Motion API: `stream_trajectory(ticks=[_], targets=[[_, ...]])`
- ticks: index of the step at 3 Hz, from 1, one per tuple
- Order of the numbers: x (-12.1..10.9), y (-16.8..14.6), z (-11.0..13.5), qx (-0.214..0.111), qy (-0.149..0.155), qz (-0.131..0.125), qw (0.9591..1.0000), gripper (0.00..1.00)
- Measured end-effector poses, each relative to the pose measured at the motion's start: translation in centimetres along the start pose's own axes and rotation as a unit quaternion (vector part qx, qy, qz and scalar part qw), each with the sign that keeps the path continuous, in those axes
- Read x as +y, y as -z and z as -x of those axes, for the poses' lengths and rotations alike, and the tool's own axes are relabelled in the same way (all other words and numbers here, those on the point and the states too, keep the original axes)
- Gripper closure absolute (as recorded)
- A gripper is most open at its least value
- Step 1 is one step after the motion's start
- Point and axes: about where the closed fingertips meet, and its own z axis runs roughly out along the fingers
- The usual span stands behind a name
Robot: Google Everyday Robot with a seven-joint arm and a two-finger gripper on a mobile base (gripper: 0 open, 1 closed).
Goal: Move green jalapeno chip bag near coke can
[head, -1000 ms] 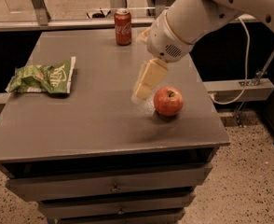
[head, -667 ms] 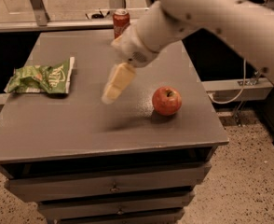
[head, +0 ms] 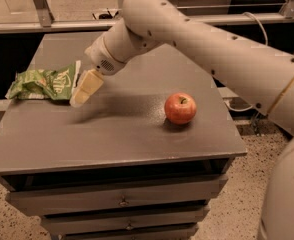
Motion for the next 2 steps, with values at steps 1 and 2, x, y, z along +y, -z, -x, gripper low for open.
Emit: stream_trajectory(ticks=[1, 2], targets=[[-1.5, -5.0, 3.0, -0.042, -0.012, 0.012, 0.9990, 0.00], [-1.9, -7.4, 4.5, -0.062, -0.016, 0.019, 0.9978, 0.00]])
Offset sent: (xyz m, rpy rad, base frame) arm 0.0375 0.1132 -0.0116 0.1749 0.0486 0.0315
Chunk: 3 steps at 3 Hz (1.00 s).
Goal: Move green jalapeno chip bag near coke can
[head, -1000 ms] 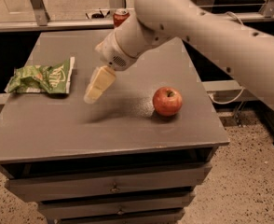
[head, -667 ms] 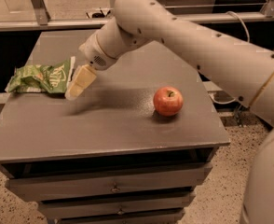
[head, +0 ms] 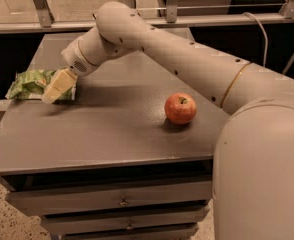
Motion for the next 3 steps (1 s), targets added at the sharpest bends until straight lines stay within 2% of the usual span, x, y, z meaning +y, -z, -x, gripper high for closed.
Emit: stream_trajectory(ticks=[1, 2, 3], targets=[[0.1, -2.6, 0.2, -0.004, -0.010, 0.007, 0.9999, 0.00], [0.4, -4.8, -0.1, -0.002, -0.028, 0.016, 0.9995, 0.24], [0.5, -5.5, -0.3, -0.001, -0.037, 0.017, 0.9992, 0.47]])
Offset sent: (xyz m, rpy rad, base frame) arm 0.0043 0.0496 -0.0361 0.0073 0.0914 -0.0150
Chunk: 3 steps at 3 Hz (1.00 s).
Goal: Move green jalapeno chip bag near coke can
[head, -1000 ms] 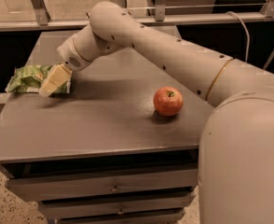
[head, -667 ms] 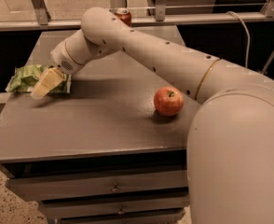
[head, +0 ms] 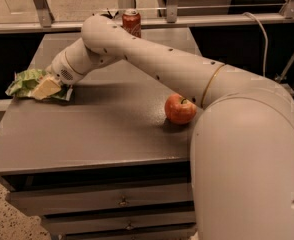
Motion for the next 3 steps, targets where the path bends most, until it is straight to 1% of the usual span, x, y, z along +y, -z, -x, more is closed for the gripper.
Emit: stream_trajectory(ticks=[1, 2, 3], targets=[[-0.6, 2.4, 0.5, -0.006, 0.005, -0.022, 0.9997, 0.78], [-1.0, 5.5, 1.0, -0.011, 0.014, -0.047, 0.9987, 0.99], [-1.6, 12.4, 0.5, -0.001, 0.027, -0.097, 0.9949, 1.00]])
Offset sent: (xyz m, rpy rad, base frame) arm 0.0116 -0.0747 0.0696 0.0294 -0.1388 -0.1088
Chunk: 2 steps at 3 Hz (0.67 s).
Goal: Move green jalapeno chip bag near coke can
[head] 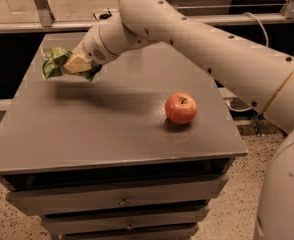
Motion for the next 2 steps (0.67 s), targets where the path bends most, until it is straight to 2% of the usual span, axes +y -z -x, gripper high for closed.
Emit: stream_trajectory(ticks=[1, 2], targets=[[0.00, 0.00, 0.00, 0.000, 0.000, 0.000, 1.0000, 1.00], [-0.29, 0.79, -0.58, 0.015, 0.004, -0.012, 0.9998, 1.00]])
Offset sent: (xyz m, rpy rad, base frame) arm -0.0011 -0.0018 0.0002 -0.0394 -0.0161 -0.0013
